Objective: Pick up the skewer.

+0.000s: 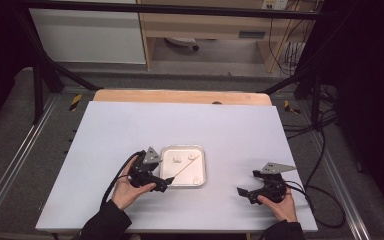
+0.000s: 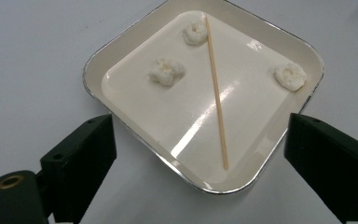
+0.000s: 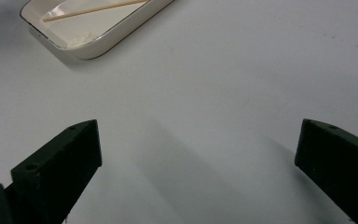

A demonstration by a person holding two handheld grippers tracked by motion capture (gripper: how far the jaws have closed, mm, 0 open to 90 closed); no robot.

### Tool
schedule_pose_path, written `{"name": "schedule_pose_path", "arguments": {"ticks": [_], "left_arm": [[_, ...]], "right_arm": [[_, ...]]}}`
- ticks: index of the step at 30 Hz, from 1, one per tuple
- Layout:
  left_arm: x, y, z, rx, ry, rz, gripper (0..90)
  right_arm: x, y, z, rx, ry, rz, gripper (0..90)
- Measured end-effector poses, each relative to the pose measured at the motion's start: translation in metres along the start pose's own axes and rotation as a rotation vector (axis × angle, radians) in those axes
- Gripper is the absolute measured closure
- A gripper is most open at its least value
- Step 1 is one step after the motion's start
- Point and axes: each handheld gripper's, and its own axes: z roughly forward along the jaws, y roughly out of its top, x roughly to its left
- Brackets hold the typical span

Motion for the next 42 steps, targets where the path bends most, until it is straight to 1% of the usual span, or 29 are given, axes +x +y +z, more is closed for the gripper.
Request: {"name": "schedule_pose_path", "arguments": {"ticks": [4,7,8,10,12,15,16,18,19,20,23,26,28,29,31,32,33,34,35,37,38,39,42], "left_arm": [[-0.001,0.003,0.005,0.009,0.003,0.002,10.7],[-0.003,0.006,0.009,0.013,0.0,0.003,13.5],[-0.005,0.008,0.013,0.02,0.006,0.007,14.2],[-0.005,0.009,0.015,0.025,0.009,0.011,14.9],[-0.007,0.012,0.02,0.037,0.009,0.013,18.5],[-0.009,0.014,0.024,0.041,0.004,0.011,25.2],[-0.009,0.015,0.026,0.047,0.002,0.012,25.2],[-0.01,0.016,0.029,0.056,0.001,0.011,29.3],[-0.011,0.016,0.031,0.062,-0.001,0.014,34.0],[-0.011,0.016,0.032,0.06,-0.001,0.011,34.0],[-0.013,0.017,0.036,0.073,-0.004,0.02,43.0],[-0.013,0.017,0.039,0.082,-0.002,0.02,49.3],[-0.013,0.017,0.04,0.092,-0.011,0.013,53.2],[-0.013,0.017,0.041,0.097,-0.013,0.013,53.2],[-0.013,0.017,0.041,0.099,-0.012,0.014,60.2],[-0.013,0.017,0.042,0.1,-0.015,0.015,60.2],[-0.013,0.017,0.042,0.101,-0.016,0.017,64.0],[-0.013,0.017,0.042,0.105,-0.015,0.02,64.0],[-0.014,0.016,0.043,0.107,-0.014,0.021,67.2],[-0.014,0.016,0.044,0.11,-0.016,0.021,70.5],[-0.015,0.016,0.044,0.112,-0.018,0.025,70.5],[-0.016,0.016,0.045,0.112,-0.014,0.028,72.9],[-0.018,0.016,0.046,0.114,-0.013,0.038,74.8]], "right_arm": [[0.0,0.0,0.0,0.002,0.001,0.0,1.1],[0.0,0.0,0.0,0.003,0.001,-0.001,1.1],[0.0,0.0,0.0,0.003,0.001,-0.001,1.1],[0.0,0.0,0.0,0.003,0.0,-0.001,1.1],[0.0,0.0,0.0,0.003,0.001,-0.002,1.1],[0.0,0.0,0.0,0.002,0.001,-0.002,1.1],[0.0,0.0,0.0,0.002,0.001,-0.002,1.1],[0.0,0.0,0.0,0.002,0.002,-0.002,1.1],[0.0,0.0,0.0,0.002,0.002,-0.002,1.1],[0.0,0.0,0.0,0.002,0.002,-0.002,1.1],[0.0,0.0,0.0,0.002,0.003,0.0,1.1],[0.0,0.0,0.0,0.002,0.003,0.0,1.1],[0.0,0.0,0.0,0.001,0.003,0.0,1.1],[0.0,0.0,0.0,0.001,0.003,0.0,1.1],[0.0,0.0,0.0,0.002,0.003,0.0,1.1],[0.0,0.0,0.0,0.002,0.003,0.0,1.1],[0.0,0.0,0.0,0.002,0.003,-0.002,1.1],[0.0,0.0,0.0,0.002,0.003,-0.002,1.1],[0.0,0.0,0.0,0.002,0.003,-0.002,1.1],[0.0,0.0,0.0,0.002,0.003,-0.002,1.1],[0.0,0.0,0.0,0.002,0.003,-0.002,1.1],[0.0,0.0,0.0,0.001,0.005,0.001,1.1],[0.0,0.0,0.0,0.002,0.004,0.0,1.1]]}}
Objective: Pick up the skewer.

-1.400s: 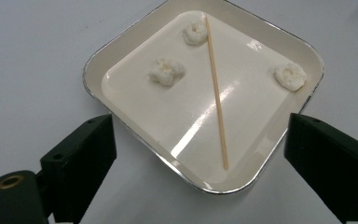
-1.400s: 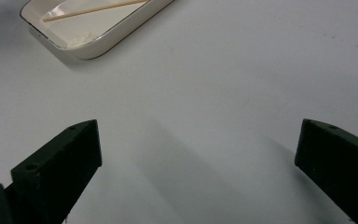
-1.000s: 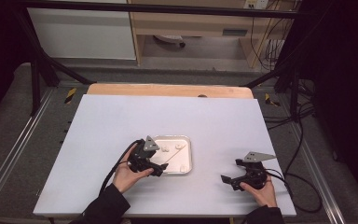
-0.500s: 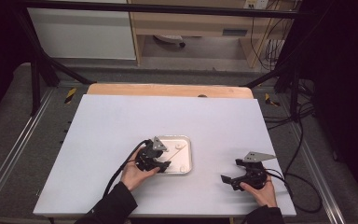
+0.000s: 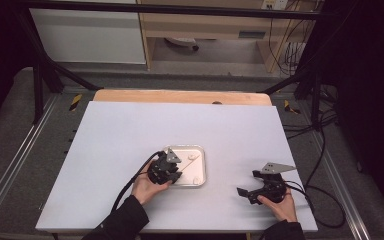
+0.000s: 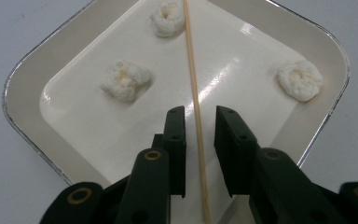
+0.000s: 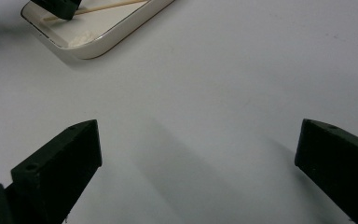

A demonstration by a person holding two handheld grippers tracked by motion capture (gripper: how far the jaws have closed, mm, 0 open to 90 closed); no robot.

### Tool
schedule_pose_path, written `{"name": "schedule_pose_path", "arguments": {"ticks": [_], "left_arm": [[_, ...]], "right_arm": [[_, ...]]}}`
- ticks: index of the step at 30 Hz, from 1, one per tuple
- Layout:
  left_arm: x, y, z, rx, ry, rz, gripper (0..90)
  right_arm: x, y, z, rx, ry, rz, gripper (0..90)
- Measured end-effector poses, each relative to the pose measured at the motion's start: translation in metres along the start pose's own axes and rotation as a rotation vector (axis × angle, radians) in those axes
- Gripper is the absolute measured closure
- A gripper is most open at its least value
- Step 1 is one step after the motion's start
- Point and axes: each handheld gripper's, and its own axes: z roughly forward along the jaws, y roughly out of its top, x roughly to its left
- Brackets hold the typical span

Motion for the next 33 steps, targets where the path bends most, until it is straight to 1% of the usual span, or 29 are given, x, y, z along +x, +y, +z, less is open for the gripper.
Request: {"name": "schedule_pose_path", "arguments": {"ticks": [1,2,3,4,11,13,18,26,33], "left_arm": [[-0.0004,0.0,0.0,0.0,-0.002,0.001,77.4],[-0.0006,0.0,0.0001,-0.001,-0.001,0.001,77.4],[-0.0011,-0.0002,0.0002,-0.003,0.003,0.002,79.4],[-0.0013,-0.0002,0.0001,-0.002,0.004,0.006,79.4],[-0.0053,-0.0007,0.0008,-0.01,0.014,0.006,86.6],[-0.0066,-0.001,0.0008,-0.011,0.024,0.002,87.1],[-0.0069,-0.0022,0.0008,-0.022,0.027,-0.006,87.9],[-0.0058,-0.0051,0.0007,-0.045,0.018,-0.019,88.5],[-0.0052,-0.0061,-0.0033,-0.064,0.011,-0.014,88.5]], "right_arm": [[0.0001,0.0001,-0.0002,0.0,0.001,0.001,1.1],[0.0001,0.0001,-0.0002,0.0,0.001,0.001,1.1],[0.0,0.0,-0.0003,0.0,0.0,0.0,1.0],[0.0,0.0,-0.0003,0.0,0.0,0.0,1.0],[0.0001,0.0001,-0.0004,-0.001,0.002,0.0,1.1],[-0.0001,0.0001,-0.0003,-0.002,0.002,-0.002,1.1],[0.0003,0.0001,-0.0004,-0.002,0.004,0.003,1.1],[0.0003,0.0,0.0001,-0.003,0.006,0.002,1.1],[0.0004,0.0,0.0001,-0.003,0.007,0.002,1.1]]}}
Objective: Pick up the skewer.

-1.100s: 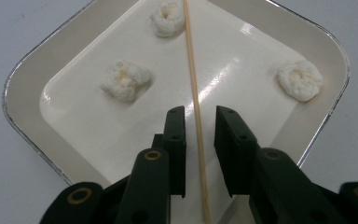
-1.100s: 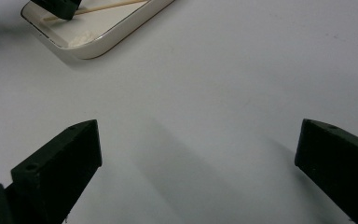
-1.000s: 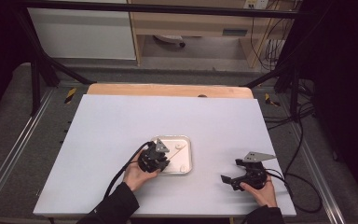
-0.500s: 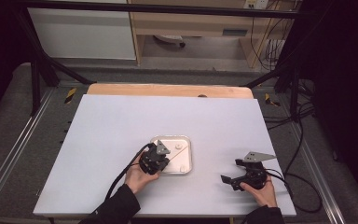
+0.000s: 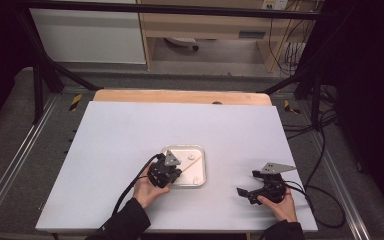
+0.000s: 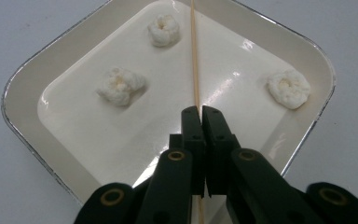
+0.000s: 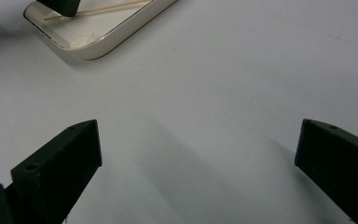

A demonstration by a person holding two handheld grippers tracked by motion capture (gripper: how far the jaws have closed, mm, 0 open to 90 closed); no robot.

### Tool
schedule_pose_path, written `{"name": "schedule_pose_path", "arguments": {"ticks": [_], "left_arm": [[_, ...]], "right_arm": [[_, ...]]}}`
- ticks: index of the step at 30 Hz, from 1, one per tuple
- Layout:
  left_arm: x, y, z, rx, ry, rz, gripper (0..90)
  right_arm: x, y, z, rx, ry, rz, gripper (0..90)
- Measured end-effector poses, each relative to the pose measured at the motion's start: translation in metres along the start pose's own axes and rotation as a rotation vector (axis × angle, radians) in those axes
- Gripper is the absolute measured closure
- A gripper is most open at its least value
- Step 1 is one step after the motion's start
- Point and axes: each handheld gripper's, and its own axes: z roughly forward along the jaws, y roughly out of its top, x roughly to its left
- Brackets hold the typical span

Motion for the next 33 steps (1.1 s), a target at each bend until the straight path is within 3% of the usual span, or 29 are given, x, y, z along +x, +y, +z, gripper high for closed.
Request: {"name": "schedule_pose_path", "arguments": {"ticks": [24,33], "left_arm": [[0.007,-0.008,-0.029,-0.066,-0.03,-0.01,88.6],[0.008,-0.011,-0.036,-0.073,-0.051,-0.005,88.6]], "right_arm": [[0.0,0.0,0.0,-0.002,-0.002,-0.004,1.0],[0.005,0.005,0.002,-0.001,-0.026,-0.03,0.7]]}}
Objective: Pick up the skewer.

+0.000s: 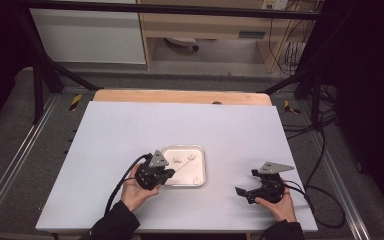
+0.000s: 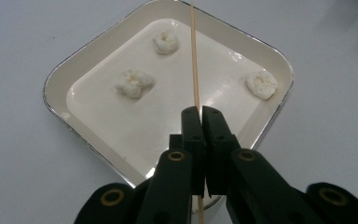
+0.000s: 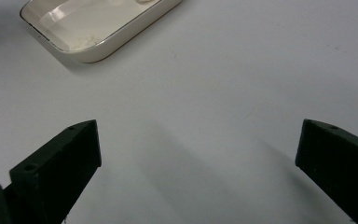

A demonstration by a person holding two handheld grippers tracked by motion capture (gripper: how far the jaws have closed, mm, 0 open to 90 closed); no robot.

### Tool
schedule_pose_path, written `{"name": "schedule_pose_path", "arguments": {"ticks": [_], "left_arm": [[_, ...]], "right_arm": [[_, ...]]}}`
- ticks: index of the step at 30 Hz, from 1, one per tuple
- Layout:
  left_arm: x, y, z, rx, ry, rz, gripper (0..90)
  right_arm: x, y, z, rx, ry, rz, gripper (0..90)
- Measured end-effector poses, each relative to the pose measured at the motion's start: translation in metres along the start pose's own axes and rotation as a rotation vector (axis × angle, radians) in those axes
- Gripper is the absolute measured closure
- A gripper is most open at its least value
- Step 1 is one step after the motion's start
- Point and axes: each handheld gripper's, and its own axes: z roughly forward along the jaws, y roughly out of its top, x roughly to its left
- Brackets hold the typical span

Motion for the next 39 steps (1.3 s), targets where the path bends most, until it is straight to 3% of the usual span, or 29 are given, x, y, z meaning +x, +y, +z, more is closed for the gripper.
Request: {"name": "schedule_pose_path", "arguments": {"ticks": [7,15,17,30,39], "left_arm": [[-0.001,0.001,-0.001,0.008,-0.015,0.016,88.5],[-0.002,0.006,-0.002,0.008,-0.03,0.035,88.6],[-0.003,0.007,-0.002,0.008,-0.033,0.042,88.6],[-0.013,0.019,0.003,0.02,-0.065,0.082,88.6],[-0.022,0.028,0.009,0.03,-0.085,0.111,88.6]], "right_arm": [[0.005,0.006,0.002,0.009,-0.028,-0.041,0.7],[0.018,0.018,0.005,0.038,-0.075,-0.152,1.3],[0.019,0.019,0.005,0.039,-0.076,-0.157,1.5],[0.038,0.028,0.009,0.084,-0.121,-0.313,2.7],[0.049,0.035,0.011,0.101,-0.137,-0.395,3.4]]}}
